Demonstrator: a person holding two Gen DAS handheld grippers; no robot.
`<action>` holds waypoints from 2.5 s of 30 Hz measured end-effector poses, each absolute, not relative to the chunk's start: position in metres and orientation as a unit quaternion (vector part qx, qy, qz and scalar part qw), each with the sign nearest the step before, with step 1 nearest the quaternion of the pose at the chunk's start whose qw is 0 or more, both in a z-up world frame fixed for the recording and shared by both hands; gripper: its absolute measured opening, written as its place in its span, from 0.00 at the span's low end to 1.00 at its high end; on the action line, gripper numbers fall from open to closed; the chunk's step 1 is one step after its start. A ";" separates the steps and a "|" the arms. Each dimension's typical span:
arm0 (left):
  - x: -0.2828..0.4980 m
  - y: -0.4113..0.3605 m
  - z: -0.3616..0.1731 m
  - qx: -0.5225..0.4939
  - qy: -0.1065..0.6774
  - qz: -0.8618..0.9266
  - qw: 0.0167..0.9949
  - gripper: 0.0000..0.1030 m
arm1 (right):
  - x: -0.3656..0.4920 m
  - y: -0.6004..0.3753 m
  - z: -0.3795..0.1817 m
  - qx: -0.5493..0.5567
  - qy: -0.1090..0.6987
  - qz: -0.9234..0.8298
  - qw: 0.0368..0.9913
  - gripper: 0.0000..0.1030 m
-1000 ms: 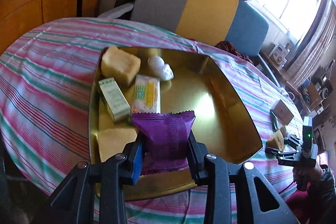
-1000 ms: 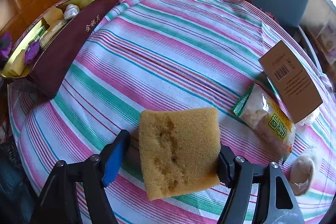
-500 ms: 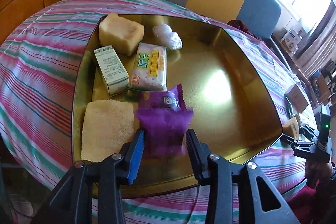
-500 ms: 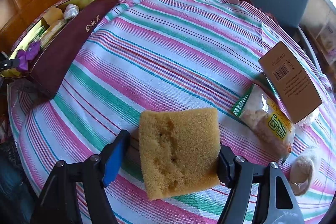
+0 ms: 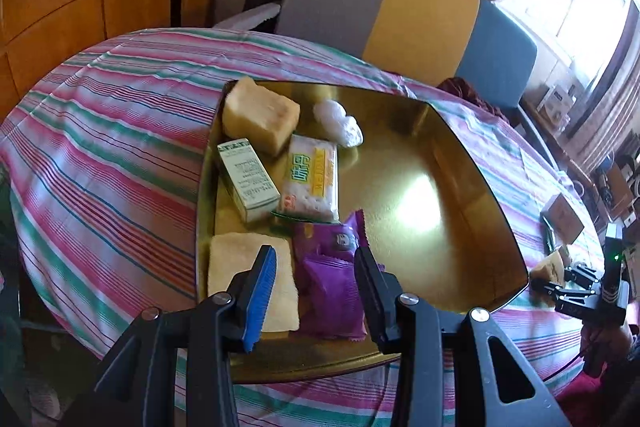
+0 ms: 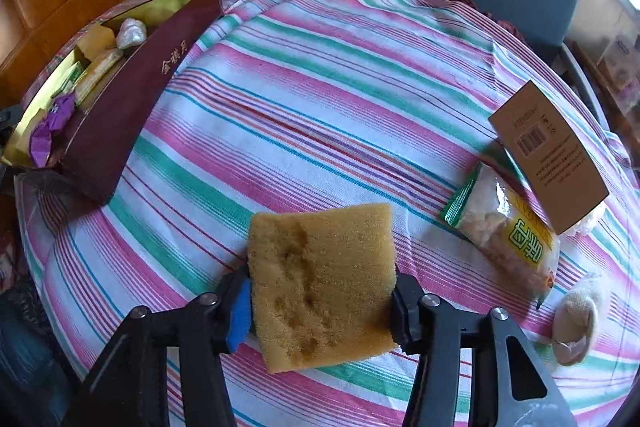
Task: Organize objects
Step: 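Carry the purple packet into the gold tray and open the left gripper, then carry the yellow sponge into the tray and open the right gripper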
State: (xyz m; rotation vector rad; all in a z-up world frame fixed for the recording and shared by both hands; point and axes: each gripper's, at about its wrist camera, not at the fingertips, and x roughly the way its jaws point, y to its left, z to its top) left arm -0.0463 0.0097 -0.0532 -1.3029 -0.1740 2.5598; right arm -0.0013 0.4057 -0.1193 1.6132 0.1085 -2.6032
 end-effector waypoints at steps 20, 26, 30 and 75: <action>-0.040 -0.022 -0.053 -0.430 -0.095 0.890 0.120 0.39 | -0.050 0.209 -0.032 0.451 0.022 -0.875 0.174 0.54; -0.040 -0.030 -0.061 -0.438 -0.104 0.885 0.117 0.39 | -0.073 0.165 -0.087 0.521 0.021 -0.833 0.185 0.56; -0.041 -0.030 -0.063 -0.438 -0.106 0.885 0.117 0.39 | -0.069 0.157 -0.100 0.531 -0.022 -0.817 0.224 0.75; -0.008 0.129 -0.014 -0.399 0.061 0.876 0.264 0.39 | 0.027 0.462 -0.012 0.383 -0.149 -0.908 -0.078 0.90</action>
